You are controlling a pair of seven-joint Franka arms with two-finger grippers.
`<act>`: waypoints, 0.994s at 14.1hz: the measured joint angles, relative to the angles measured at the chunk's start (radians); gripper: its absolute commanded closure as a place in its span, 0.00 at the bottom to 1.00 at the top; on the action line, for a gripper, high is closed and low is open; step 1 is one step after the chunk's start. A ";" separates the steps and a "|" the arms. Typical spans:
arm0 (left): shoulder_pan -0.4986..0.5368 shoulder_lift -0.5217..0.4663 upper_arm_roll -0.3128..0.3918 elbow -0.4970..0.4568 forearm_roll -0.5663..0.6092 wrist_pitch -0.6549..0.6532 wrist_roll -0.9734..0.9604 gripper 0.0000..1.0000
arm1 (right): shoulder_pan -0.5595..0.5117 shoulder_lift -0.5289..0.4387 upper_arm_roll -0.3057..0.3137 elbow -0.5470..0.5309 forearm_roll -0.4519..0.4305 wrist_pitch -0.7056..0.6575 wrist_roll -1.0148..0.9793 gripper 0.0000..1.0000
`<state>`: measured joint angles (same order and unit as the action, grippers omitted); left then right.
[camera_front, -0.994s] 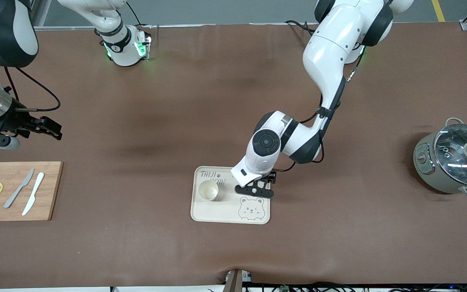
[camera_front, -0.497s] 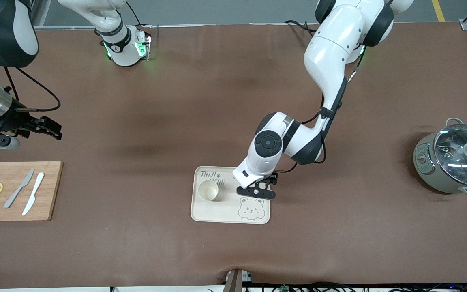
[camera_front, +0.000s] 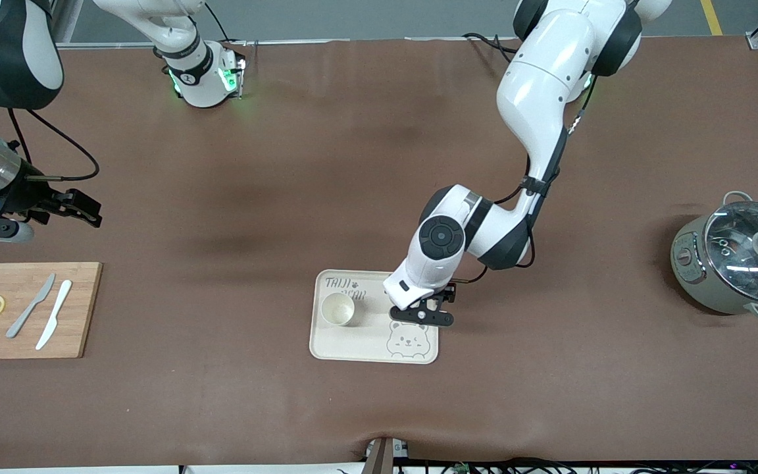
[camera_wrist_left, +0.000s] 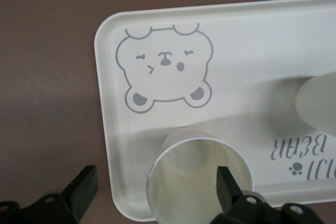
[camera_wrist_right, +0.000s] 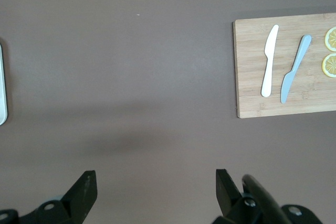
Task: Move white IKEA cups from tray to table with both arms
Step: 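Close the left gripper on the rim of the white cup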
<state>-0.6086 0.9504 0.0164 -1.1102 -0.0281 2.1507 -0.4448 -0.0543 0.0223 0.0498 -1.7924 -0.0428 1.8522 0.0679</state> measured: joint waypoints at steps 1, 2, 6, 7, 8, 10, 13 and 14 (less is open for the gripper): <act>0.000 0.001 0.000 -0.003 0.000 0.000 0.000 0.00 | 0.000 0.000 0.000 0.000 0.000 0.000 0.000 0.00; 0.000 0.002 0.000 -0.005 0.000 0.000 0.000 0.00 | 0.000 0.000 0.000 0.000 0.000 0.000 0.000 0.00; 0.000 0.002 0.000 -0.023 0.000 0.013 0.000 0.00 | 0.000 0.001 0.001 0.000 0.000 0.000 0.000 0.00; 0.000 0.002 0.000 -0.032 0.000 0.026 0.000 0.00 | 0.001 0.001 0.001 0.000 0.000 0.000 0.000 0.00; 0.000 0.002 0.000 -0.040 0.000 0.037 0.000 0.00 | 0.001 0.001 0.001 0.000 0.000 0.000 0.000 0.00; 0.000 0.002 0.000 -0.049 0.000 0.047 0.000 0.00 | 0.001 0.001 0.001 0.000 0.000 0.000 0.000 0.00; 0.000 0.002 0.000 -0.050 0.000 0.048 0.000 0.00 | 0.001 0.001 0.001 0.000 0.000 0.001 0.000 0.00; 0.000 0.002 0.000 -0.050 0.000 0.048 0.000 0.06 | 0.001 0.001 0.001 0.000 0.000 0.001 0.000 0.00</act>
<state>-0.6085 0.9525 0.0165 -1.1600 -0.0281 2.1990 -0.4446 -0.0536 0.0229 0.0510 -1.7924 -0.0428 1.8533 0.0679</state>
